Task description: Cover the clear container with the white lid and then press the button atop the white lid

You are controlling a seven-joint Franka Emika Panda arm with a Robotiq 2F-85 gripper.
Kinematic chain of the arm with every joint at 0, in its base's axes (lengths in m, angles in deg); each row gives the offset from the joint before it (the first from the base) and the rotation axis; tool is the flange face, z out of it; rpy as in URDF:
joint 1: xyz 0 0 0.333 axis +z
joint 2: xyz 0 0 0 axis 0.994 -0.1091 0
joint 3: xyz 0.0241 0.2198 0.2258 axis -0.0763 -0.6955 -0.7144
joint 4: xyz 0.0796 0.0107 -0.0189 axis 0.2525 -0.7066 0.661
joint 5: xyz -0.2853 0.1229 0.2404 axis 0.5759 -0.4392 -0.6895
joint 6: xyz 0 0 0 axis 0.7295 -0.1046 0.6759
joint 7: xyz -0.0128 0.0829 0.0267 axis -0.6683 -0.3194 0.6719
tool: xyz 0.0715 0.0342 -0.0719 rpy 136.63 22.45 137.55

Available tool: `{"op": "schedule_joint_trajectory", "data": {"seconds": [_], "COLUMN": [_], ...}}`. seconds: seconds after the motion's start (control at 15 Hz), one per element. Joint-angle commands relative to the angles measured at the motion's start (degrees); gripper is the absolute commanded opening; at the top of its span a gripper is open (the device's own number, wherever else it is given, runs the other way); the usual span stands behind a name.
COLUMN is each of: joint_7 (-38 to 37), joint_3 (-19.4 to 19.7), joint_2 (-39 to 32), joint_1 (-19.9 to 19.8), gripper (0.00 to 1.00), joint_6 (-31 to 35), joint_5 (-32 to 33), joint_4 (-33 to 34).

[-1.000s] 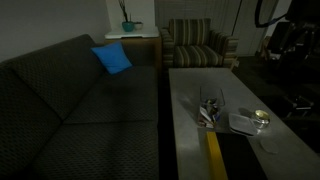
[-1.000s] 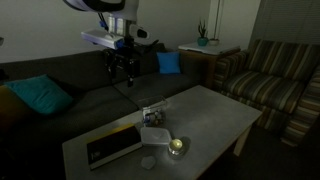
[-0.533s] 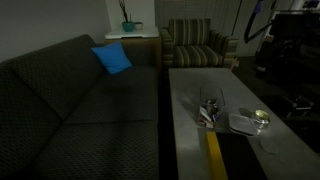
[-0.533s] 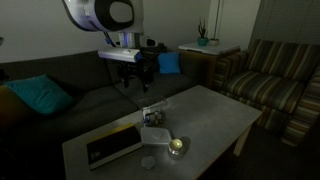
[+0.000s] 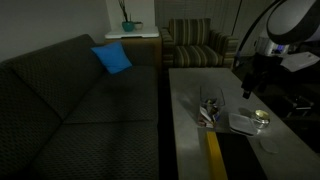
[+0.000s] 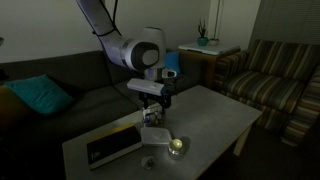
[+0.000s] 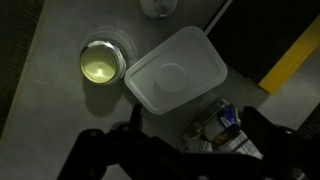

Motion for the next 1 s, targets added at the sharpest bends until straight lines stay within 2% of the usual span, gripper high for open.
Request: {"op": "schedule_joint_trajectory", "data": {"seconds": [0.0, 0.47, 0.53, 0.67, 0.93], "joint_7": [-0.64, -0.74, -1.15, 0.71, 3.51], "joint_3": [-0.54, -0.73, 0.2, -0.22, 0.13], "joint_2": [-1.7, -1.33, -2.54, -3.77, -10.44], "joint_1": [-0.71, -0.52, 0.38, -0.42, -1.24], "gripper": [1.0, 1.0, 1.0, 1.0, 1.0], "joint_6": [-0.21, -0.12, 0.28, -0.33, -3.22], "joint_5": [0.99, 0.96, 1.7, 2.36, 4.76], "joint_4": [1.81, 1.82, 3.0, 5.08, 14.6]}}
